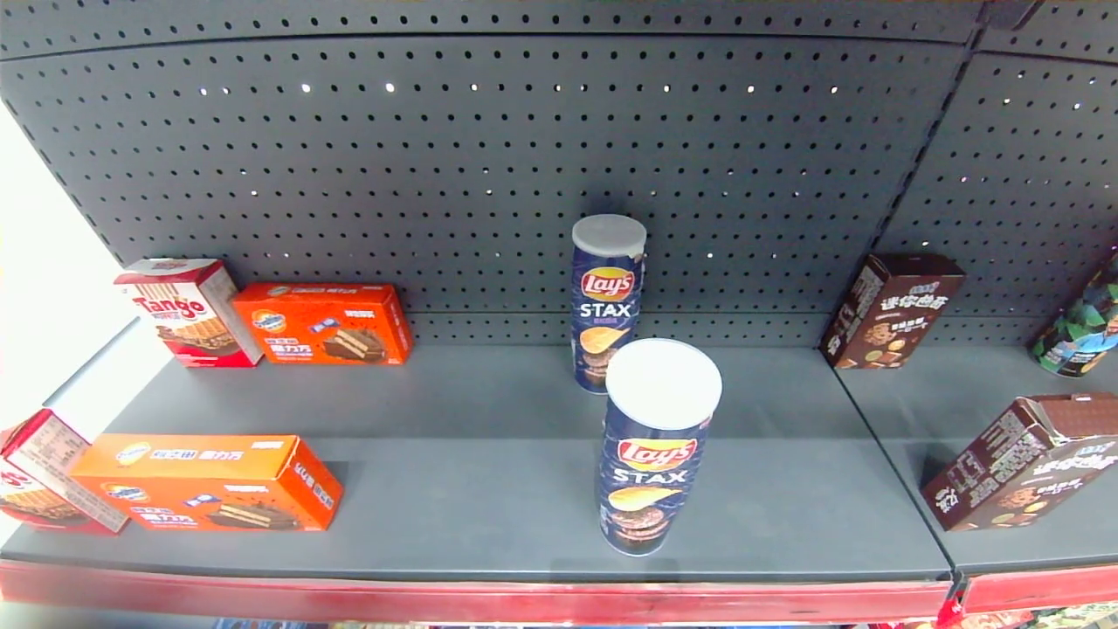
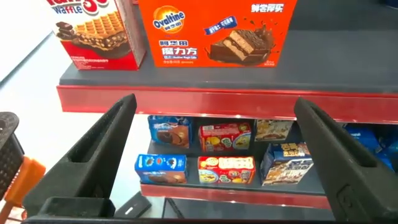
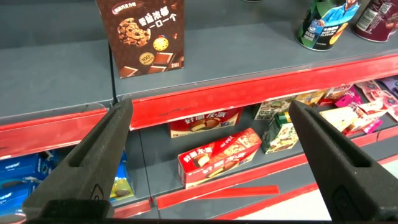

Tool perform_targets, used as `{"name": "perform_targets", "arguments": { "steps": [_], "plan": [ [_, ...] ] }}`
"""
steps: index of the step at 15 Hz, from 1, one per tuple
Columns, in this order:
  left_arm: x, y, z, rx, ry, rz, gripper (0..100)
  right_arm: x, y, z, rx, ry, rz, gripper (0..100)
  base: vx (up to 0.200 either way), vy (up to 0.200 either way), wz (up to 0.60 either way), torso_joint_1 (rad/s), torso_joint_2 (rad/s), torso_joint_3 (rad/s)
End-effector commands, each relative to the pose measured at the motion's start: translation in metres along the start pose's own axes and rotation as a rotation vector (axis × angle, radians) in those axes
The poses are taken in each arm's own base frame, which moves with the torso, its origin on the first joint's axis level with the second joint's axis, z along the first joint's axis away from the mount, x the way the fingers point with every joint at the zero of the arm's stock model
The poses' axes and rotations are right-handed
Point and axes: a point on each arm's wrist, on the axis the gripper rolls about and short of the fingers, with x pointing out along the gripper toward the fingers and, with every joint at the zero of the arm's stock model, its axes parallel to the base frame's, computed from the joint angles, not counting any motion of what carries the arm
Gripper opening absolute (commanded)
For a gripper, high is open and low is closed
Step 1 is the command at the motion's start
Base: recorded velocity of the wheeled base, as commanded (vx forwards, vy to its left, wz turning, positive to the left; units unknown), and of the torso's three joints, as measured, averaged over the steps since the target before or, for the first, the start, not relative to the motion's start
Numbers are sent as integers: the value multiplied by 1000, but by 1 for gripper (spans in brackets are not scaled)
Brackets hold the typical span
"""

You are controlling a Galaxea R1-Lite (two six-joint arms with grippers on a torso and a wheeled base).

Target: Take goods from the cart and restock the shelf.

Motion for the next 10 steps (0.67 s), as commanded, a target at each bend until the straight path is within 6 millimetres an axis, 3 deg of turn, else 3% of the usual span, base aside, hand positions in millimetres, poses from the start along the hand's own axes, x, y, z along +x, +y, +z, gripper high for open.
{"name": "perform_targets", "arguments": {
  "steps": [1,10],
  "plan": [
    [0,0,0,-5,4,-1,100,0,0,0,5,3,7,100,0,0,0,0,0,0],
    [0,0,0,-27,5,-5,100,2,1,1,11,26,52,100,0,0,0,0,0,0]
  ]
}}
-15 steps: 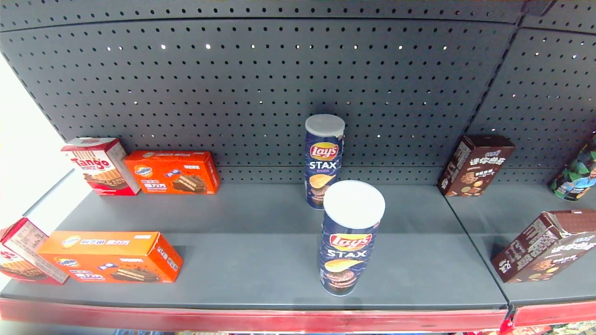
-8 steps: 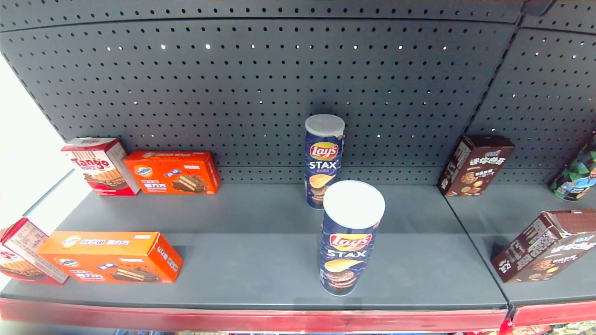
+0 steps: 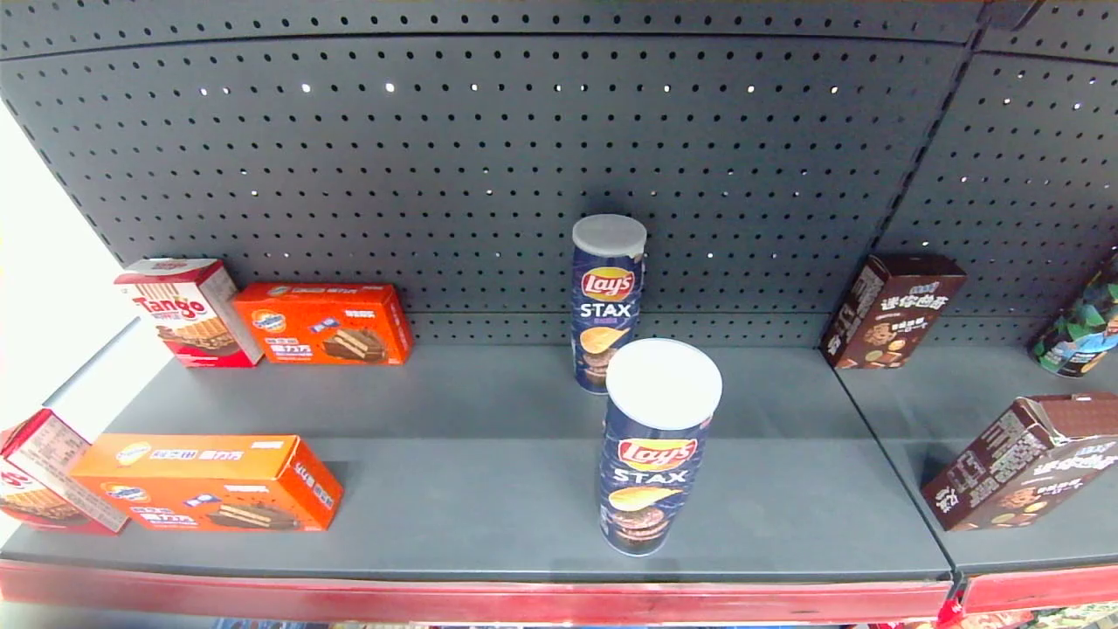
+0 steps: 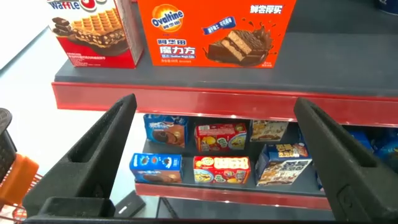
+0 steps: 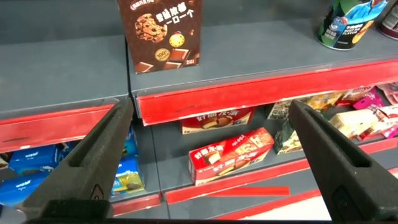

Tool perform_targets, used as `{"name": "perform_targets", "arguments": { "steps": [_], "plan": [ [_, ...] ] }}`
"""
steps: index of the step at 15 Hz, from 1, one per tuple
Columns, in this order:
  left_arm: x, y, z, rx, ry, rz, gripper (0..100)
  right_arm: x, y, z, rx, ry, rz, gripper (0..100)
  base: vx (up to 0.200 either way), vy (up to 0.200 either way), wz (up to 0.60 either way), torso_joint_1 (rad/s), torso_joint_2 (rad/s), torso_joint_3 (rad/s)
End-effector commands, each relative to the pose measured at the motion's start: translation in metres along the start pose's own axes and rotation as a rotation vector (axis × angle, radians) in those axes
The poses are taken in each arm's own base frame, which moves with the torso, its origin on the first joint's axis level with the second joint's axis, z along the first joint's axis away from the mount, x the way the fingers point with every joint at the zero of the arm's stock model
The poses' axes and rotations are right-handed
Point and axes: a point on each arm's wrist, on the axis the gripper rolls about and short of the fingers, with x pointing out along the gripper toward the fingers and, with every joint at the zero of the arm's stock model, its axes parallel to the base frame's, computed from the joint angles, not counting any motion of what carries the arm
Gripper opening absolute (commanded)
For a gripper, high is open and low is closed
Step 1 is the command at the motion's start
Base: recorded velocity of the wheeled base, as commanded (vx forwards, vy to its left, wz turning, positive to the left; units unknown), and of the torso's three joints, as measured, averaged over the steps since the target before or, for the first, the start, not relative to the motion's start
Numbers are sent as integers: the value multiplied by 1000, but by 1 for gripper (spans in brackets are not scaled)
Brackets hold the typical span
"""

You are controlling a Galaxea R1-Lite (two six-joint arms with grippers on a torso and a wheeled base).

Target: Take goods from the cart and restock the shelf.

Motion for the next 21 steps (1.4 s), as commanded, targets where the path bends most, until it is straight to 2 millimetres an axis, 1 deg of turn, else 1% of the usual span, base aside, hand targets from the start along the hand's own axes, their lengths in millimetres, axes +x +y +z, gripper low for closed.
{"name": "perform_targets", "arguments": {
  "steps": [1,2,3,4,5,6,8,9,11,13,14,17,19,21],
  "plan": [
    [0,0,0,0,3,-2,100,1,0,0,1,6,-4,100,0,0,0,0,0,0],
    [0,0,0,0,3,-4,100,3,0,93,31,-149,-2,100,0,0,0,0,0,0],
    [0,0,0,0,3,-4,100,24,0,125,58,-104,5,100,0,0,0,0,0,0],
    [0,0,0,0,3,-2,100,39,1,136,122,-38,54,100,0,0,0,0,0,0],
    [0,0,0,0,4,-5,100,46,6,142,88,-2,236,100,0,0,0,0,0,0],
    [0,0,0,-2,3,-4,100,59,9,145,23,37,315,100,0,0,0,0,0,0],
    [0,0,0,0,4,-5,100,77,18,155,-38,78,426,100,0,0,0,0,0,0],
    [0,0,0,0,4,-7,100,86,27,154,-52,117,529,100,0,0,0,0,0,0],
    [0,0,0,0,4,-5,100,96,38,147,-68,182,623,100,0,0,0,0,0,0],
    [0,0,0,0,4,-7,100,100,50,146,-95,206,703,100,0,0,0,0,0,0],
    [0,0,0,0,4,-7,100,106,58,146,-130,225,753,100,0,0,0,0,0,0],
    [0,0,0,0,4,-19,100,113,75,139,-219,259,841,100,0,0,0,0,0,0],
    [0,0,0,0,4,-22,100,119,95,136,-248,282,930,100,0,0,0,0,0,0],
    [0,0,0,0,4,-21,100,124,110,132,-269,291,962,100,0,0,0,0,0,0]
  ]
}}
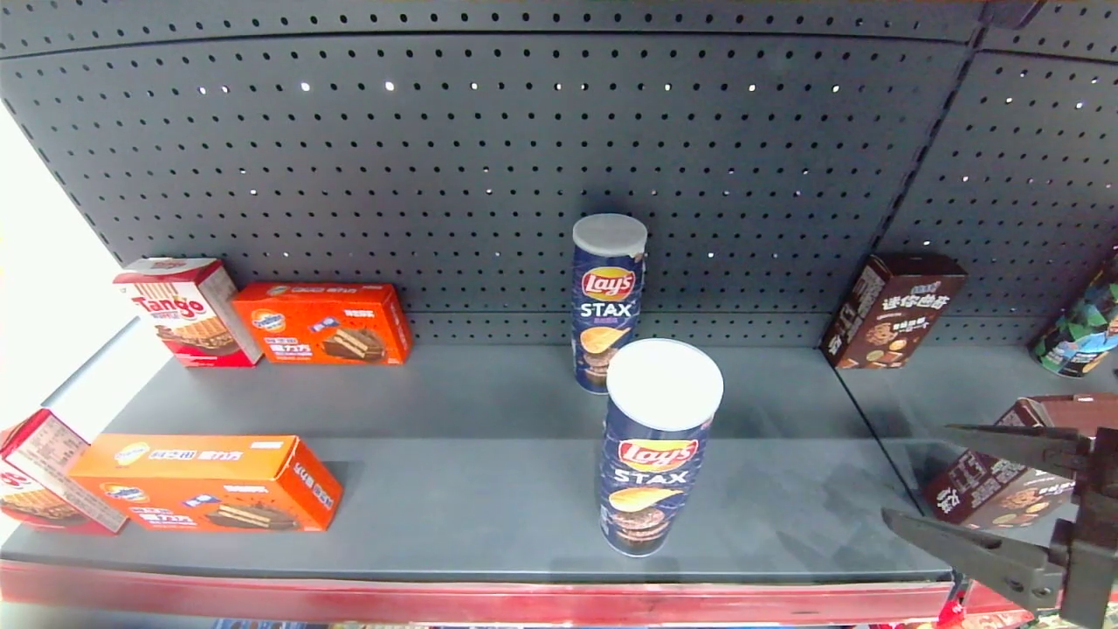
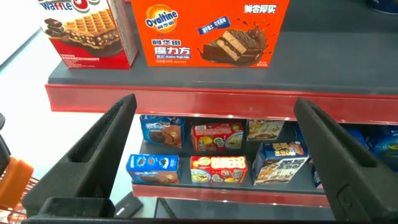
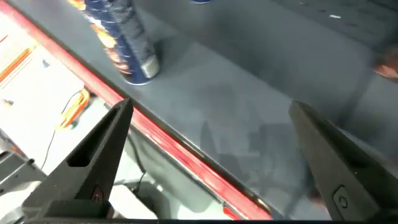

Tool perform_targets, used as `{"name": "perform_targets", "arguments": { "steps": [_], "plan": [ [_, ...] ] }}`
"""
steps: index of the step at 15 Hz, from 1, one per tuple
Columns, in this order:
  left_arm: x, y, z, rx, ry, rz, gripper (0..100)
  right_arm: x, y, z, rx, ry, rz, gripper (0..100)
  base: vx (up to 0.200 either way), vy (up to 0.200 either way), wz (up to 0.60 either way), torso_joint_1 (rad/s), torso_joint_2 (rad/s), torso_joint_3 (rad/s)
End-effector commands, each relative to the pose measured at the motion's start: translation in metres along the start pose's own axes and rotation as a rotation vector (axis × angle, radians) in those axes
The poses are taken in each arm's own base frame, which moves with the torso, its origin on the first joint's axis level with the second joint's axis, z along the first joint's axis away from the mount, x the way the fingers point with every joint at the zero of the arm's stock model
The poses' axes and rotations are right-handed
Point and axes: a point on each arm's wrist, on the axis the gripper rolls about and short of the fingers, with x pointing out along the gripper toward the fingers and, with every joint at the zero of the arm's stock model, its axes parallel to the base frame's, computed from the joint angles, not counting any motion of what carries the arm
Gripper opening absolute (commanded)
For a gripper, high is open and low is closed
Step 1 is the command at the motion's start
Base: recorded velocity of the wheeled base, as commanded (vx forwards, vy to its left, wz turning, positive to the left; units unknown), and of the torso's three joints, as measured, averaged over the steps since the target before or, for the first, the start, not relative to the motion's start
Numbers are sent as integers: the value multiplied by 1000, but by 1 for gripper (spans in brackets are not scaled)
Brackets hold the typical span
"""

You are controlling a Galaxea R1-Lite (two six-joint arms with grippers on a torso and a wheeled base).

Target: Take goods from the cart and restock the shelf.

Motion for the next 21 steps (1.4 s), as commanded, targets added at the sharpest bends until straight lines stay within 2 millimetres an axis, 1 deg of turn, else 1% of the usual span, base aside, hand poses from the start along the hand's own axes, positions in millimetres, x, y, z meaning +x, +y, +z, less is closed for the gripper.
{"name": "perform_targets", "arguments": {
  "steps": [1,6,7,13,16,18,21],
  "plan": [
    [0,0,0,-1,1,0,100,25,7,1,-17,55,67,100,0,0,0,0,0,0],
    [0,0,0,-1,3,0,100,54,16,4,-35,120,112,100,0,0,0,0,0,0],
    [0,0,0,-1,3,0,100,63,18,5,-37,137,124,100,0,0,0,0,0,0],
    [0,0,0,-1,3,0,100,96,18,2,-49,207,126,100,0,0,0,0,0,0],
    [0,0,0,-2,1,0,100,110,17,8,-58,209,124,100,0,0,0,0,0,0],
    [0,0,0,-2,3,0,100,115,17,11,-58,206,125,100,0,0,0,0,0,0],
    [0,0,0,-2,3,0,100,124,18,11,-58,218,127,100,0,0,0,0,0,0]
  ]
}}
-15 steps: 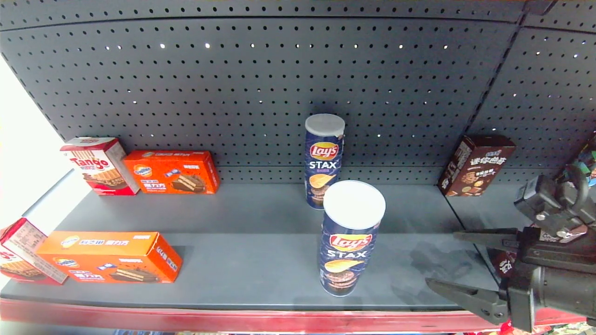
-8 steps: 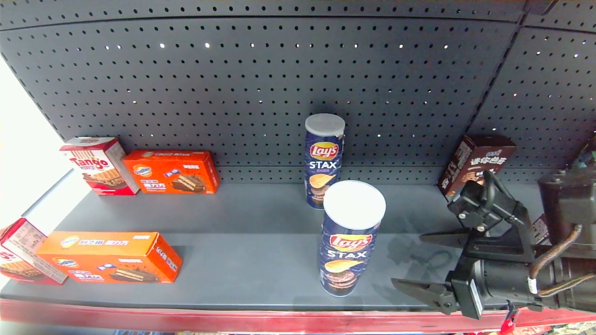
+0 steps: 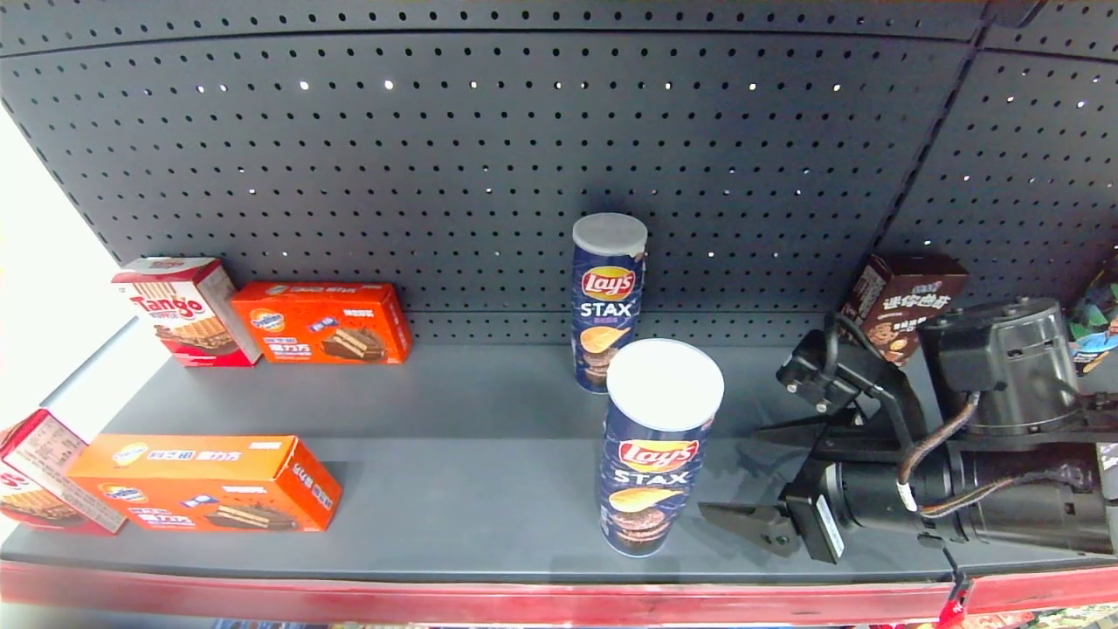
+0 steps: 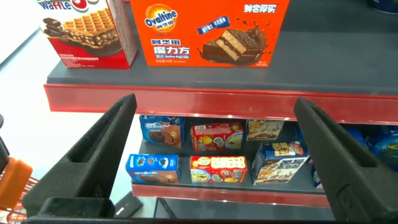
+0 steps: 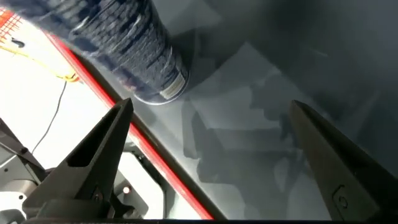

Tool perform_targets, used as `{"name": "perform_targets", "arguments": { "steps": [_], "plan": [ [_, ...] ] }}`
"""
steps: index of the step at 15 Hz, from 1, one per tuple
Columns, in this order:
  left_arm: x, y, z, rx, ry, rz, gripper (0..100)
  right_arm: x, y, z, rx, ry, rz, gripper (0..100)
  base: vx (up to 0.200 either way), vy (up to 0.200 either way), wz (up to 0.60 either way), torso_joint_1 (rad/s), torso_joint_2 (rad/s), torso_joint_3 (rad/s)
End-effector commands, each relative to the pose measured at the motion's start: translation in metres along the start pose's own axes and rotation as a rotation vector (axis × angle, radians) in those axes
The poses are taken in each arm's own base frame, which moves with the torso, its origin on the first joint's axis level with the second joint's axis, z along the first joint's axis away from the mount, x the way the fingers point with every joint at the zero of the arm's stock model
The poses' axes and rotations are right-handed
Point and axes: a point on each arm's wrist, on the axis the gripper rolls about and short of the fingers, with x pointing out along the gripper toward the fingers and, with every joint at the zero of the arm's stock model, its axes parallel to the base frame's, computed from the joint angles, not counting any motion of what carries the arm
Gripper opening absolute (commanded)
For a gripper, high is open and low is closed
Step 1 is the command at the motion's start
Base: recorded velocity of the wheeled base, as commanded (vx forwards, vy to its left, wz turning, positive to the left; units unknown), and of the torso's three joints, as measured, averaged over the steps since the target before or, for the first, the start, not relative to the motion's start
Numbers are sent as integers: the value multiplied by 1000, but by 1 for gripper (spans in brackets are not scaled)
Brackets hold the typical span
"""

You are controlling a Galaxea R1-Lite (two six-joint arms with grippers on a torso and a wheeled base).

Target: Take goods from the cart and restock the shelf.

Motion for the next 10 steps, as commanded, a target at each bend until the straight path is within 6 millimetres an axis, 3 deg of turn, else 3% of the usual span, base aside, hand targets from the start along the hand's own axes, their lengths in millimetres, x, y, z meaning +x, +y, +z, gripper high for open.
{"name": "perform_targets", "arguments": {
  "steps": [1,10],
  "plan": [
    [0,0,0,-1,2,1,100,9,-1,0,2,16,4,100,0,0,0,0,0,0],
    [0,0,0,-1,2,1,100,28,-6,6,-15,31,0,100,0,0,0,0,0,0]
  ]
}}
